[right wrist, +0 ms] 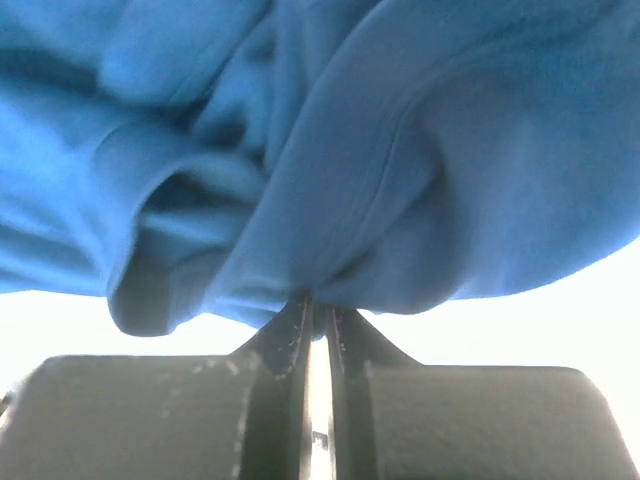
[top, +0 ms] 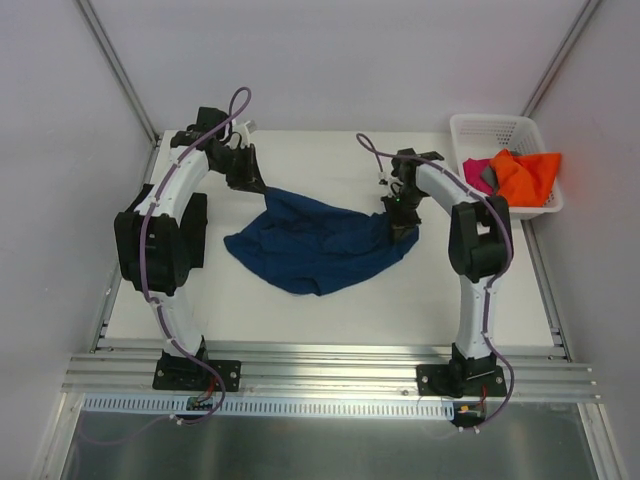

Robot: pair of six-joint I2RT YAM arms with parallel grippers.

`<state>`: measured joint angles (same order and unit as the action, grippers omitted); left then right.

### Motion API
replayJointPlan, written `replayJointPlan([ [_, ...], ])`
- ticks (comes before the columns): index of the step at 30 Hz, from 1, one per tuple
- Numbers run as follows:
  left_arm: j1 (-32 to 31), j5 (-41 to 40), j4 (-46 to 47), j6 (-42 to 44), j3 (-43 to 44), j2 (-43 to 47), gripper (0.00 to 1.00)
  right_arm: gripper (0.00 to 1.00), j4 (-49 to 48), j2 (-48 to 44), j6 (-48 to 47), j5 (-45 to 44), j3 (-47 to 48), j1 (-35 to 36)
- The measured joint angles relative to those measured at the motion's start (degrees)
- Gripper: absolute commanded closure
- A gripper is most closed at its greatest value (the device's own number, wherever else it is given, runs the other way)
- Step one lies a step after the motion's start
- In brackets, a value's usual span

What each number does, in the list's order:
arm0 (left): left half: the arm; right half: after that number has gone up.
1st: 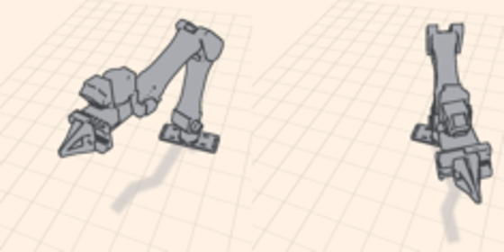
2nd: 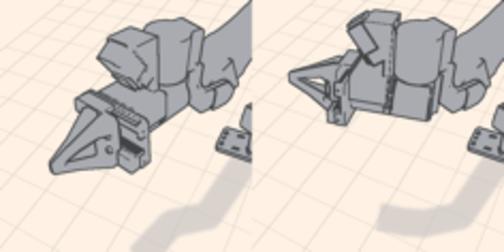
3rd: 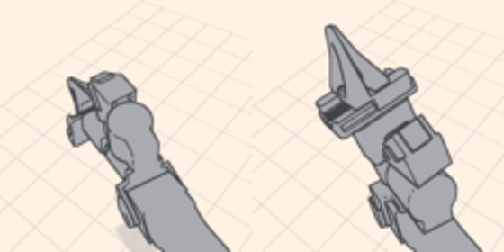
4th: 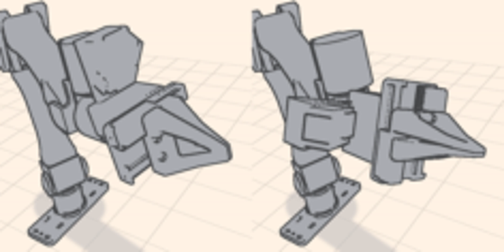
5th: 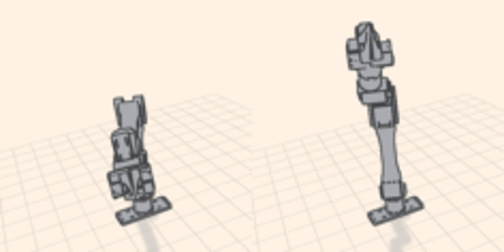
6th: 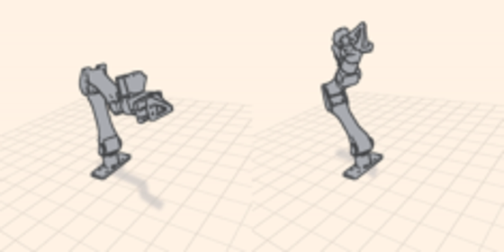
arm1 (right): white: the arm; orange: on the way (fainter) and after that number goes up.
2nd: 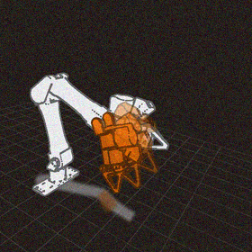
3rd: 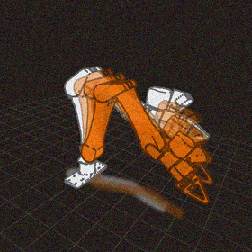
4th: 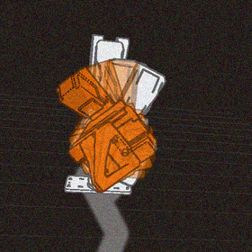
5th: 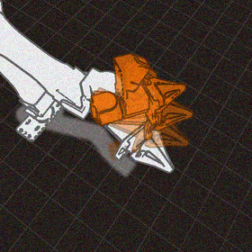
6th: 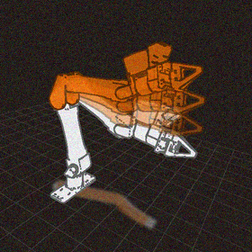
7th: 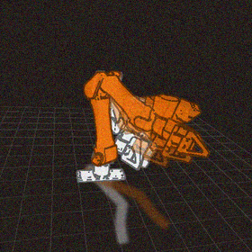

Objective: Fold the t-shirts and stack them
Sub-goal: Flatten the tshirt out

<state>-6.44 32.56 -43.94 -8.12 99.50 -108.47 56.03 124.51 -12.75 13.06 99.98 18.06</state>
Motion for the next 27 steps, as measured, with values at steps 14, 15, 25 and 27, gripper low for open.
replayJointPlan([
  [14,0.85,0.13,-0.15,-0.48,5.7,-2.47,1.0,0.99,14.99,-20.74,-6.05,-2.47,1.4,0.37],
  [15,0.96,0.35,-0.15,-0.52,6.27,-2.64,1.0,0.99,15.37,-22.23,-6.29,-1.6,0.85,1.16],
  [25,1.99,1.36,-0.11,-1.68,11.82,-5.29,1.0,0.34,21.64,-21.77,-6.4,8.0,1.03,1.27],
  [27,1.99,1.49,-0.13,-1.75,11.98,-5.7,1.0,0.34,21.16,-15.93,-6.45,7.67,9.16,-0.07],
])
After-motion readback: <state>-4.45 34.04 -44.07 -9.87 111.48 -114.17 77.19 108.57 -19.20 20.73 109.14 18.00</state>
